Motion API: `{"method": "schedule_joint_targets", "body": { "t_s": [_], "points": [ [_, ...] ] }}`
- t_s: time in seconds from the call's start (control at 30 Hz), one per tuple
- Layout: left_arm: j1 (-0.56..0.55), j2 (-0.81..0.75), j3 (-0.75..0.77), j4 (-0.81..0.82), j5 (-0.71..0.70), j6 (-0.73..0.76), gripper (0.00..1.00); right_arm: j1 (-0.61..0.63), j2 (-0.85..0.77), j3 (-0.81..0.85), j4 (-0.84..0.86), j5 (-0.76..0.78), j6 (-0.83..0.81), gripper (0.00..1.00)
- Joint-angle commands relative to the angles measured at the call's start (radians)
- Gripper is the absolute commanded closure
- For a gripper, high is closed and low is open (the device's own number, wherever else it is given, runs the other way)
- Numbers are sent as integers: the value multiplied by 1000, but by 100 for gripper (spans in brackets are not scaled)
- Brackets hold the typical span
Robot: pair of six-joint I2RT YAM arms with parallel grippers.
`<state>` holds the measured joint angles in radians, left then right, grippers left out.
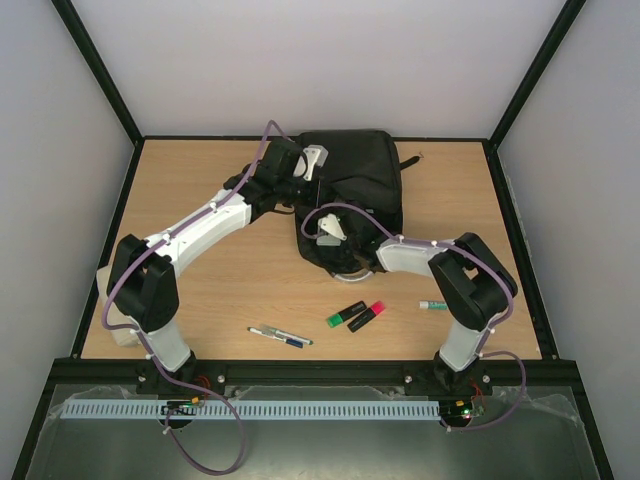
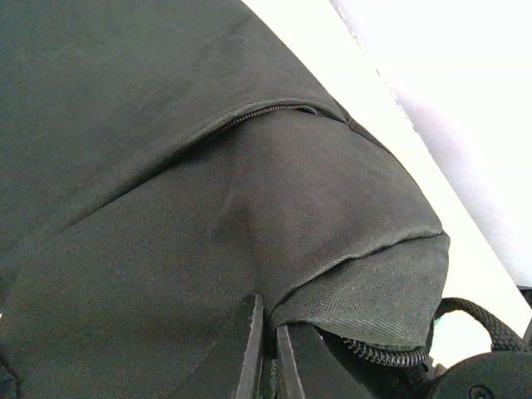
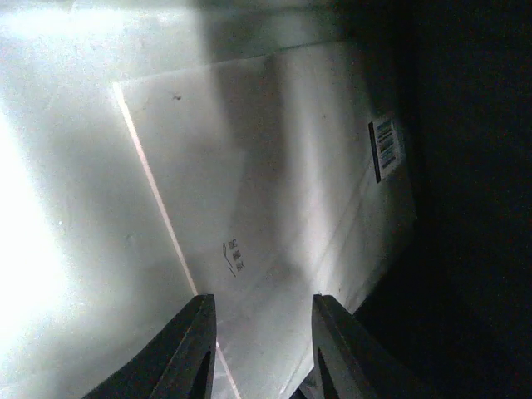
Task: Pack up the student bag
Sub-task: Place the book in the student bag.
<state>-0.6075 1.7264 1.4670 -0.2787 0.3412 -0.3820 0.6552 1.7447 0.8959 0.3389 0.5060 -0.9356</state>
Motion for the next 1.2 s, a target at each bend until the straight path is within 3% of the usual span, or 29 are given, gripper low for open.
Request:
{"method": "schedule_joint_targets", "body": {
  "t_s": [0.0,0.17,0.27,0.4,0.73,1.03,1.17],
  "points": [
    [4,-18,21,65,44,-15,98,-13,14,33,-11,-25,30,66],
    [5,-14,26,60,46,-15,98,-12,-98,95,-295,-204,115,54],
    [7,-14,27,59,49,-15,98,-12,-158,121,-458,-311,128,54],
    [8,-16,27,59,50,-15,98,-8,-219,99,-538,-355,116,55],
    [8,-13,27,59,57,-17,98,-6,-254,18,-507,-315,67,57],
    [8,-11,29,56,59,-14,98,-5,-161,19,-431,-288,61,58],
    [8,-10,30,54,62,-14,98,-5,-110,26,-342,-197,66,62]
  ]
}}
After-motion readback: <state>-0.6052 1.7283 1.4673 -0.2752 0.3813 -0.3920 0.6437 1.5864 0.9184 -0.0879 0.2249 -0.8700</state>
